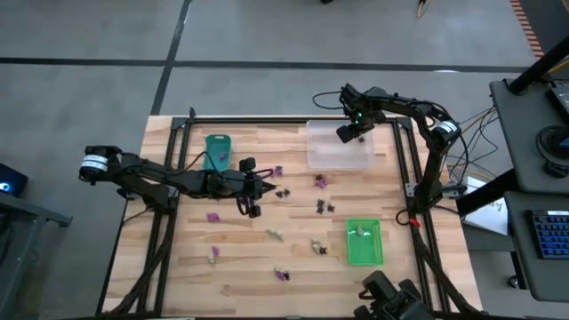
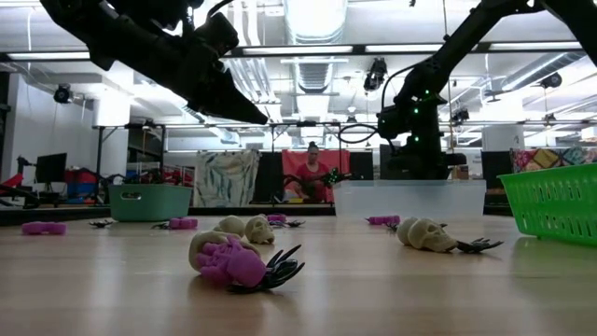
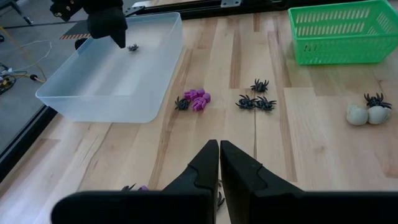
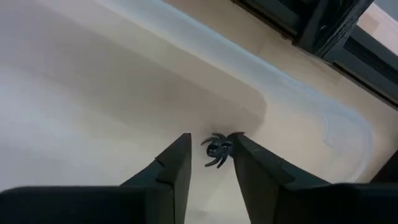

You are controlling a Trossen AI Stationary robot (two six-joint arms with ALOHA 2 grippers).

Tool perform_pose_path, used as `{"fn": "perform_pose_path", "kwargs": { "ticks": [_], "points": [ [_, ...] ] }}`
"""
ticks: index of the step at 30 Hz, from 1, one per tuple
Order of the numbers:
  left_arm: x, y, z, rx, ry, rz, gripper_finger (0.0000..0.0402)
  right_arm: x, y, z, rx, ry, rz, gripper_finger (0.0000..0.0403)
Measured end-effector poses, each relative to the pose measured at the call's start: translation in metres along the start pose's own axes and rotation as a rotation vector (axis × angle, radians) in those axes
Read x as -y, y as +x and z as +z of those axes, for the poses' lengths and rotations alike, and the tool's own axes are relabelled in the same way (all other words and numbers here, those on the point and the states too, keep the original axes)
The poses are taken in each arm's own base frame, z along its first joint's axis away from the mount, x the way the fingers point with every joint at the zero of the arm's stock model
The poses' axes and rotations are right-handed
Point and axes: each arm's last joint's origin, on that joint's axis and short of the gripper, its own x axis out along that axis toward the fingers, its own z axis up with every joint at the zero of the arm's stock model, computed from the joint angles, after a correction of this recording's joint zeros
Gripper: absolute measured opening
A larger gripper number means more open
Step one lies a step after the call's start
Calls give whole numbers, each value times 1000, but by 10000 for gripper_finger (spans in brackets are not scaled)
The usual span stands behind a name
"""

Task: Sort Halloween decoration
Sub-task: Put the purple skeleton toy into the blue bin

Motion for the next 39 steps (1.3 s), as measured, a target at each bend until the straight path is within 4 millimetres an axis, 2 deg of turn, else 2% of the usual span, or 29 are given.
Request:
{"fn": "perform_pose_path", "kwargs": {
  "ticks": [6, 11, 16, 22, 28, 34, 39],
  "points": [
    [0, 0, 0, 0, -4, 0, 0, -2, -17, 3, 54, -5, 7, 111],
    [0, 0, 0, 0, -4, 0, 0, -10, -45, -2, 137, -28, 26, 113],
    [0, 0, 0, 0, -4, 0, 0, -28, -76, -16, 229, -88, 55, 111],
    [0, 0, 0, 0, -7, 0, 0, -57, -116, -42, 357, -196, 112, 101],
    [0, 0, 0, 0, -12, 0, 0, -86, -143, -76, 489, -315, 194, 90],
    [0, 0, 0, 0, -15, 0, 0, -112, -153, -111, 552, -430, 273, 81],
    [0, 0, 0, 0, -15, 0, 0, -132, -146, -139, 600, -558, 333, 80]
  ]
}}
